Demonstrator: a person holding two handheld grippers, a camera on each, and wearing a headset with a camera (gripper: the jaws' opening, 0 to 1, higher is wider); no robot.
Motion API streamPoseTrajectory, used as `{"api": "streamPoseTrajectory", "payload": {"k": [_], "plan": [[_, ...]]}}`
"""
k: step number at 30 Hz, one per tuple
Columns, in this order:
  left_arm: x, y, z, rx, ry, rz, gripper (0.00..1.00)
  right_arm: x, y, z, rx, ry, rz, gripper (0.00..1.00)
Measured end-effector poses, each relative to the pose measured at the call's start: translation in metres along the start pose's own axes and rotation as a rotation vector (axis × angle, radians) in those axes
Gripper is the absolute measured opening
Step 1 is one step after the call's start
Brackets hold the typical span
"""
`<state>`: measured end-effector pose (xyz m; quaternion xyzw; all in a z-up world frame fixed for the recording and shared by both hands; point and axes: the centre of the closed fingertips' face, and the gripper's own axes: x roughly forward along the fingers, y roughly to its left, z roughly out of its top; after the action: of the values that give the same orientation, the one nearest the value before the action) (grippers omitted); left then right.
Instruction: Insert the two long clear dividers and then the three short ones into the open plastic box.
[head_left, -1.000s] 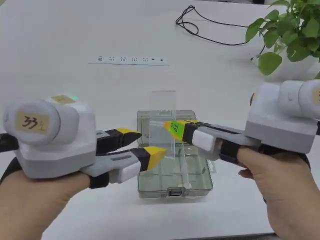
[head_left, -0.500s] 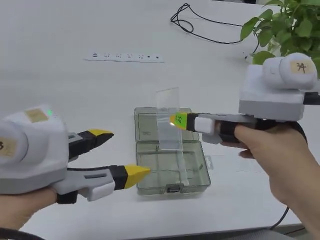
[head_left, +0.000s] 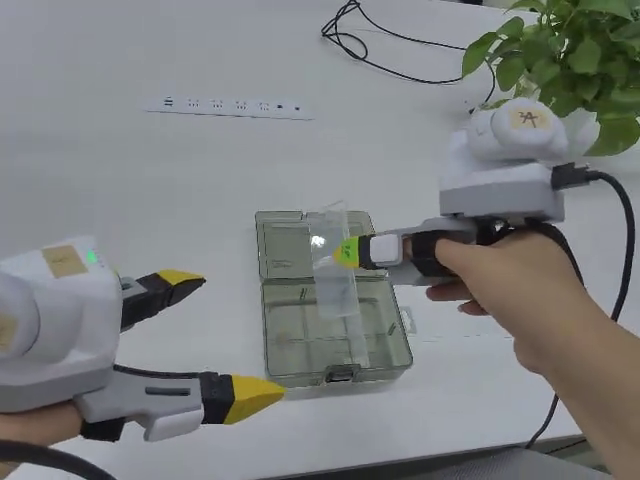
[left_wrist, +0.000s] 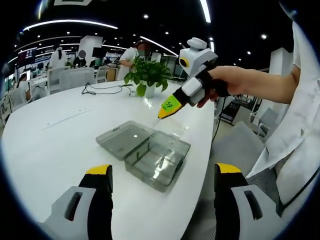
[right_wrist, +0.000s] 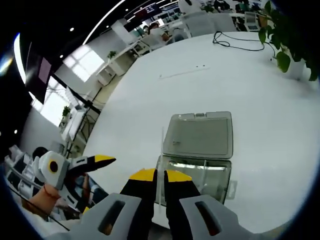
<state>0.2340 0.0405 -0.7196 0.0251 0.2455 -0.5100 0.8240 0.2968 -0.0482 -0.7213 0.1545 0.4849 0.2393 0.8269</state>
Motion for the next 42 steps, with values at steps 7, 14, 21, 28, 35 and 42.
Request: {"api": "streamPoseTrajectory", "payload": {"k": [7, 14, 21, 28, 35, 42], "plan": [[0.001, 0.001, -0.001, 0.005, -0.005, -0.037, 0.83, 0.014, -0.012, -0.018, 0.063, 0.081, -0.055, 0.07], [0.007, 0.000, -0.004, 0.003, -0.009, -0.070, 0.83, 0.020, -0.016, -0.033, 0.130, 0.133, -0.062, 0.07], [0.010, -0.004, -0.006, 0.002, -0.009, -0.097, 0.83, 0.028, -0.021, -0.038, 0.159, 0.162, -0.081, 0.07], [0.010, -0.005, -0.006, -0.010, -0.015, -0.101, 0.83, 0.033, -0.023, -0.043, 0.146, 0.197, -0.097, 0.07], [0.009, -0.004, -0.006, -0.021, -0.022, -0.100, 0.82, 0.036, -0.026, -0.048, 0.135, 0.217, -0.114, 0.07], [0.011, -0.004, -0.006, -0.029, -0.024, -0.102, 0.82, 0.040, -0.028, -0.052, 0.122, 0.224, -0.126, 0.07]]}}
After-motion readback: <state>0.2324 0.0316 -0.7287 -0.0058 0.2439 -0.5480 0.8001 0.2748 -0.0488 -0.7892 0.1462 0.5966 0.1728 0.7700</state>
